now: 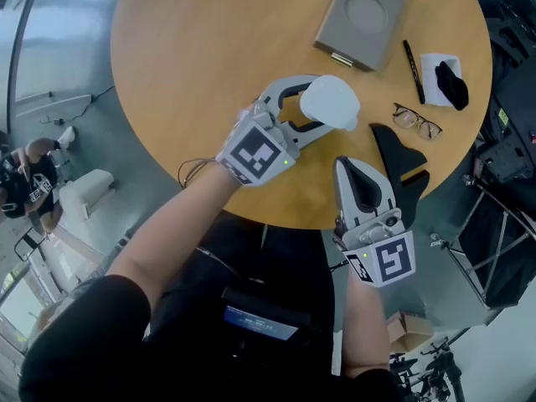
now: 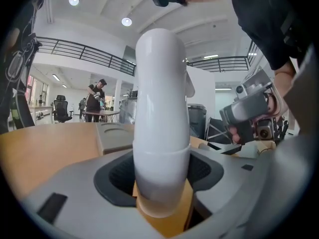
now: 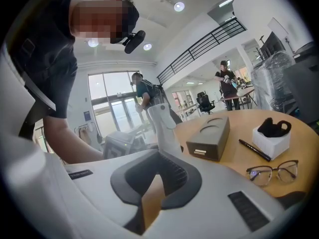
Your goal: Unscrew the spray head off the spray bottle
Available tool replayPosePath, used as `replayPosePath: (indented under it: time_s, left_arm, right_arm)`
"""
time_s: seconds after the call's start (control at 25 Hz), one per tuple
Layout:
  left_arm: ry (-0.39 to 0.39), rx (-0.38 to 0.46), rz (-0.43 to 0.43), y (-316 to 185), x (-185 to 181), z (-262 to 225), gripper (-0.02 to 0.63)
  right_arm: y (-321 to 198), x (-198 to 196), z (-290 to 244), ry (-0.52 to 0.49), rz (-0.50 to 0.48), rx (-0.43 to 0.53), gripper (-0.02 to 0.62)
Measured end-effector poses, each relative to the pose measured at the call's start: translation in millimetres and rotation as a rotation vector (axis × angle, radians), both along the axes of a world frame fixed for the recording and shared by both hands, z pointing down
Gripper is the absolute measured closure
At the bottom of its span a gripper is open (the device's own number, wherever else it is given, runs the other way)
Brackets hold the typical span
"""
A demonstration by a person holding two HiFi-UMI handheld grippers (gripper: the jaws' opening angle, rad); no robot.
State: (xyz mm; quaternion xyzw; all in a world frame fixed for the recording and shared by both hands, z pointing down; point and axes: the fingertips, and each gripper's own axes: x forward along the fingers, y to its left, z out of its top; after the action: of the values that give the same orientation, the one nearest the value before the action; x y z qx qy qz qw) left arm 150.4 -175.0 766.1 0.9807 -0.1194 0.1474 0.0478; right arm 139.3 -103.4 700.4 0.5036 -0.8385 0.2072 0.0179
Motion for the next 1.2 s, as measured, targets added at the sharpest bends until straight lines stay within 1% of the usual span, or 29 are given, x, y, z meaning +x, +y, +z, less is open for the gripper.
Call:
replayPosePath:
  time_s: [0.2, 0.32, 0.44, 0.52, 0.64, 0.68, 0.84, 0.88, 0.96, 1.12, 1.2]
  left_arm:
    - [0.006, -0.005, -0.034, 2, -17, -54, 0.301]
    - [0.024, -0.012, -0.044, 8, -27, -88, 0.301]
    - [0.024, -0.034, -0.03, 19, -36, -115, 0.301]
    - [0.021, -0.031, -0.012, 25, -39, -130, 0.301]
    - [0.023, -0.034, -0.018, 32, -47, -149, 0.301]
    - [0.022, -0.041, -0.024, 35, -51, -155, 0.301]
    - [0.015, -0.068, -0.045, 44, -64, -174, 0.301]
    - [0.014, -0.078, -0.049, 47, -67, -179, 0.301]
    - [0.013, -0.094, -0.053, 55, -71, -190, 0.301]
    - [0.015, -0.117, -0.059, 67, -76, -216, 0.301]
    - [0.008, -0.119, -0.058, 72, -77, -228, 0.301]
  right_arm:
    - [-2, -10, -50, 0.014, -0.031, 0.03, 0.568]
    - [-3, -18, -83, 0.012, -0.061, 0.058, 0.568]
    - [0, -30, -115, 0.009, -0.113, 0.095, 0.561]
    - [0, -36, -132, 0.006, -0.139, 0.12, 0.554]
    - [5, -46, -149, 0.008, -0.183, 0.127, 0.538]
    - [9, -51, -154, 0.006, -0.207, 0.123, 0.529]
    - [17, -65, -170, -0.012, -0.275, 0.115, 0.442]
    - [18, -67, -174, -0.018, -0.281, 0.114, 0.422]
    - [21, -70, -186, -0.032, -0.289, 0.116, 0.402]
    - [25, -77, -221, -0.045, -0.307, 0.142, 0.373]
    - [25, -79, -234, -0.046, -0.306, 0.138, 0.339]
